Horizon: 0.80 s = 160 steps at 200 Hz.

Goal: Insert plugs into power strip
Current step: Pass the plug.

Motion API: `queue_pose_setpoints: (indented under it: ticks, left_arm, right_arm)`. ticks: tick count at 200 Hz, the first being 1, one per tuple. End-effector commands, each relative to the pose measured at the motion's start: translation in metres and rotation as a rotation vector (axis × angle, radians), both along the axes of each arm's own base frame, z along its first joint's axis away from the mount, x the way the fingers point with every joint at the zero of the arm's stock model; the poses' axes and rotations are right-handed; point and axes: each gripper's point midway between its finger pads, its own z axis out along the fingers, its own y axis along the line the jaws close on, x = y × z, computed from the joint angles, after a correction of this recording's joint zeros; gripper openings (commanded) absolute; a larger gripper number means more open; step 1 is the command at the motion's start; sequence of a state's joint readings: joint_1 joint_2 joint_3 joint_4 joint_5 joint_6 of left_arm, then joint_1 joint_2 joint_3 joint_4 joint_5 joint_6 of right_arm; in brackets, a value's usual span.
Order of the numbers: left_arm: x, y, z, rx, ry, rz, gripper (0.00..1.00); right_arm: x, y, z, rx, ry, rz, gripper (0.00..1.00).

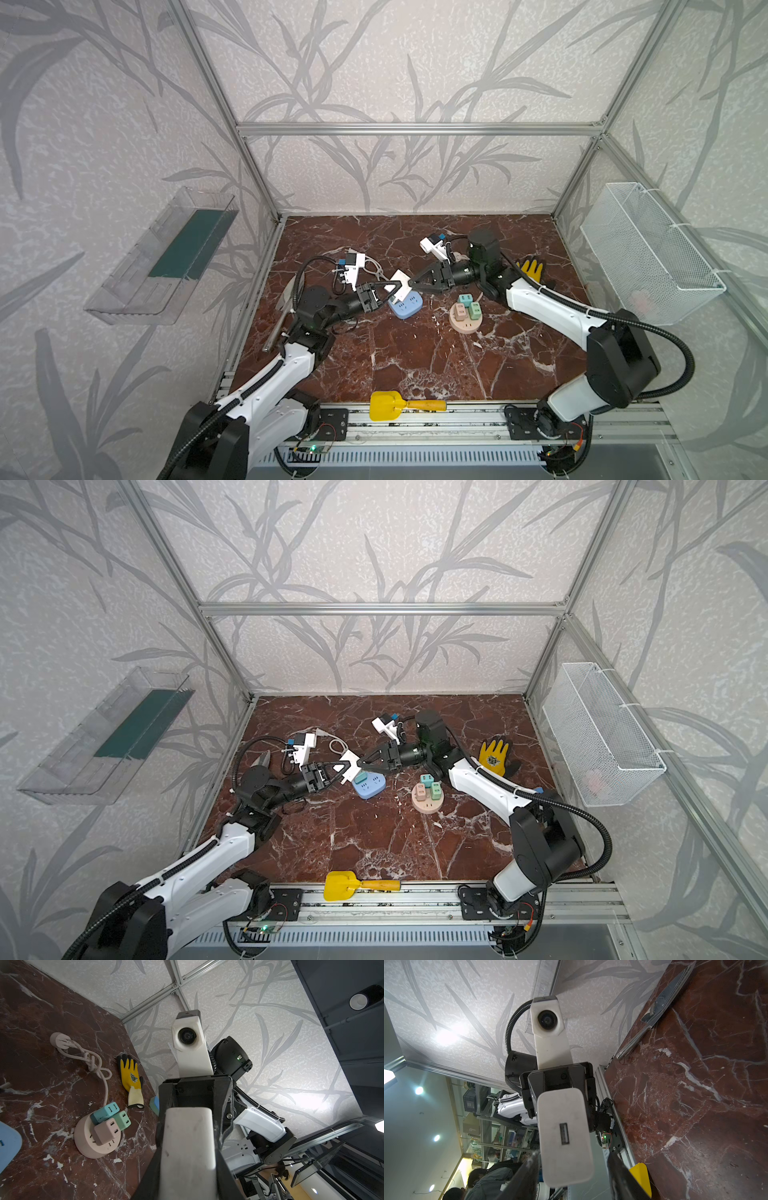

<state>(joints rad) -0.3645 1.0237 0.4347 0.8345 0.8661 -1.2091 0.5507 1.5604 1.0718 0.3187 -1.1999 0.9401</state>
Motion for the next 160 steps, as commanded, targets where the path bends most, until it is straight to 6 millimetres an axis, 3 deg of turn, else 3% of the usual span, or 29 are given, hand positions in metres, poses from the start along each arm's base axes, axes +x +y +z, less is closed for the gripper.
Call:
queue_pose_setpoints:
  ticks: [1,48,136,145,160]
  left_arm:
    - [-0.01,-0.001,0.021,-0.061,-0.066,-0.053,0.0]
    - [-0.008,-0.002,0.014,-0.051,-0.044,-0.059,0.0]
    - [-0.004,-0.006,0.005,-0.039,-0.012,-0.075,0.0]
    - [-0.004,-0.007,0.004,-0.036,-0.009,-0.08,0.0]
    - [-0.003,-0.007,0.001,-0.029,-0.002,-0.074,0.0]
  right_arm:
    - [-0.003,0.0,0.018,0.05,-0.048,0.024,0.52]
    - [-0.003,0.005,0.022,0.059,-0.045,0.046,0.42]
    - [-0.009,0.012,0.015,0.048,-0.025,0.068,0.35]
    - [-0.009,0.013,0.014,0.048,-0.024,0.072,0.28]
    - [-0.009,0.013,0.013,0.045,-0.017,0.072,0.04]
